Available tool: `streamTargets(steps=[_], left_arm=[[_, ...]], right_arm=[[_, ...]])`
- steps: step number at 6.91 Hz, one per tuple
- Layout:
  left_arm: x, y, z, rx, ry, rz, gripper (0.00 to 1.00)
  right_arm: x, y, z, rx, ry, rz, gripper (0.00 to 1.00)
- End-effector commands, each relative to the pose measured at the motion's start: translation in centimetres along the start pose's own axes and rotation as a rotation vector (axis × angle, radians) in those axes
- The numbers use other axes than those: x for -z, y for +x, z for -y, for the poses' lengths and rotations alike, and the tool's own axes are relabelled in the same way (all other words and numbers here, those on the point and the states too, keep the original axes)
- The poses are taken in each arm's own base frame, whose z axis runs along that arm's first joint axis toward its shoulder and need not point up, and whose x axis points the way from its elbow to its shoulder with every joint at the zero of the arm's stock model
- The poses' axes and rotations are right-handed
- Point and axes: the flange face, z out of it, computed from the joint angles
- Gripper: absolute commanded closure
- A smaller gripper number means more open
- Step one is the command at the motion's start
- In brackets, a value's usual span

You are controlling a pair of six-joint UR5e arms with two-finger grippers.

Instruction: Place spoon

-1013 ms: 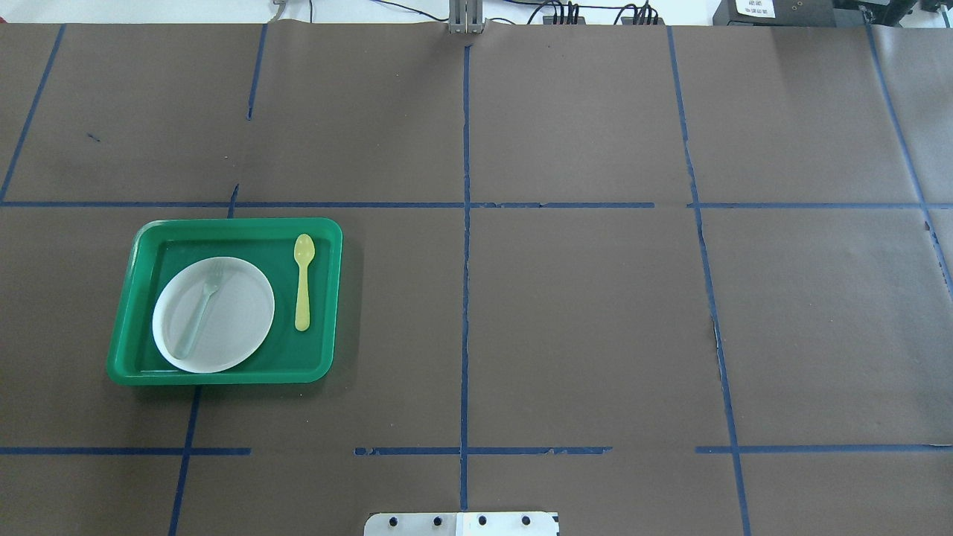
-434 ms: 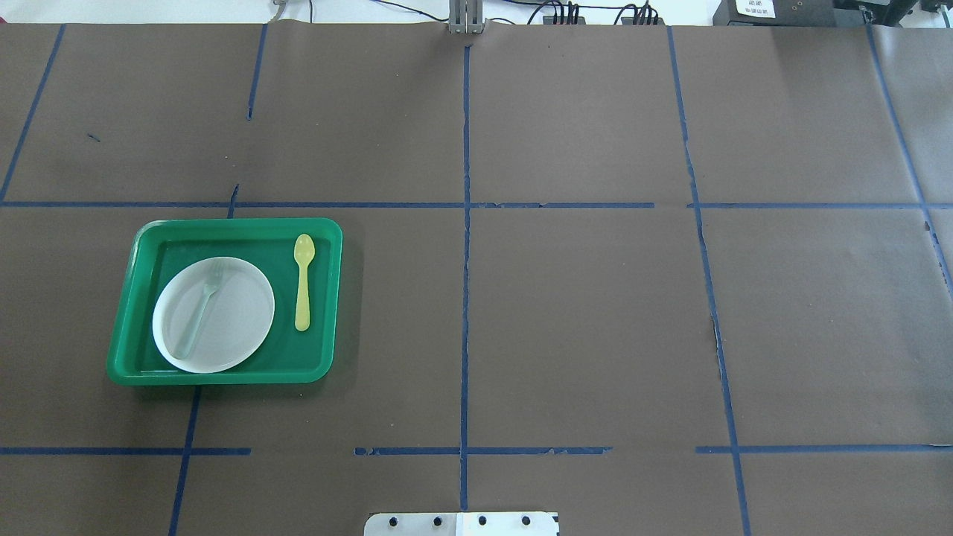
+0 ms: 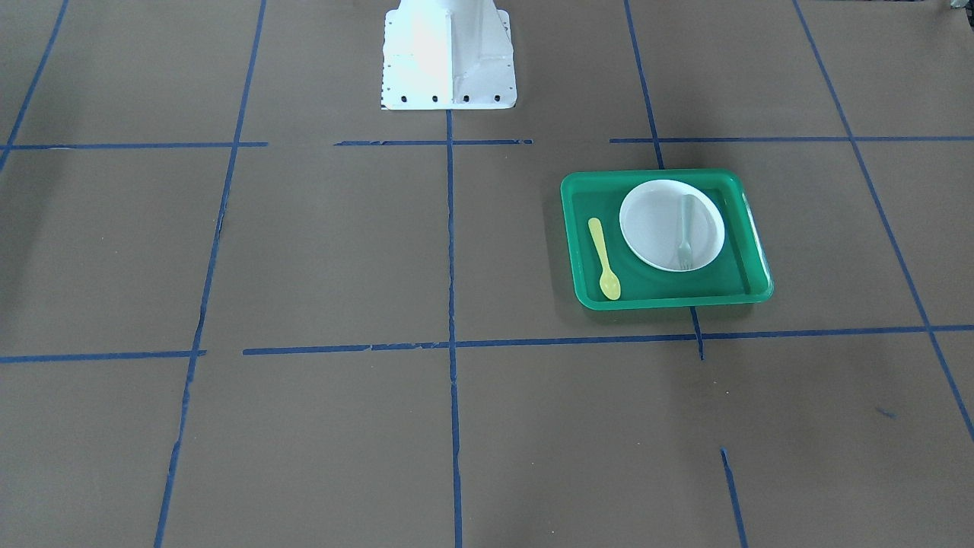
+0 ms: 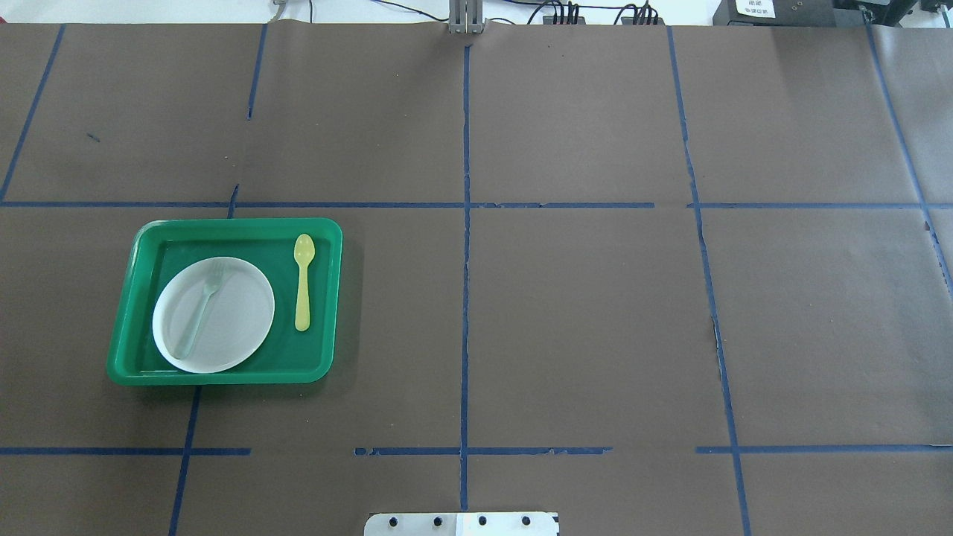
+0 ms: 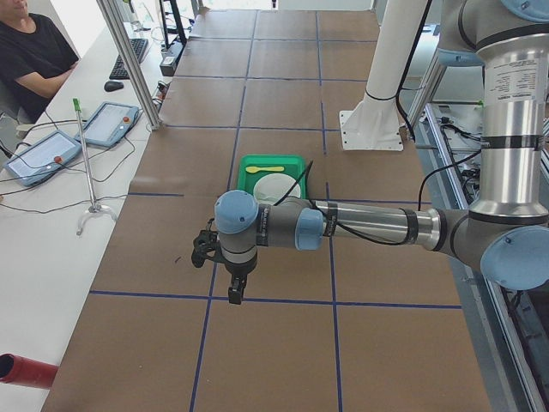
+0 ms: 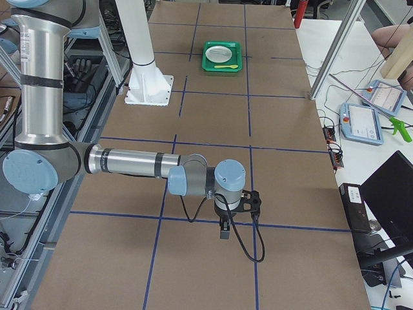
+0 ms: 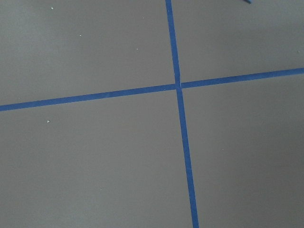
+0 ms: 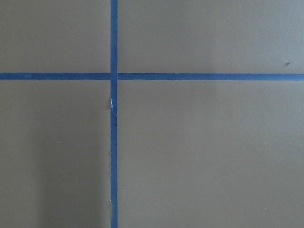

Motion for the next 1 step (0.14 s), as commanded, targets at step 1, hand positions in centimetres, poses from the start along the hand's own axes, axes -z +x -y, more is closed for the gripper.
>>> streamTargets(steps=[1], left_arm=[[1.59, 1.31, 2.76, -0.013, 0.013, 0.002, 0.0]], right_arm=[[-0.02, 0.03, -0.04, 0.0, -0.001, -0.001, 0.0]])
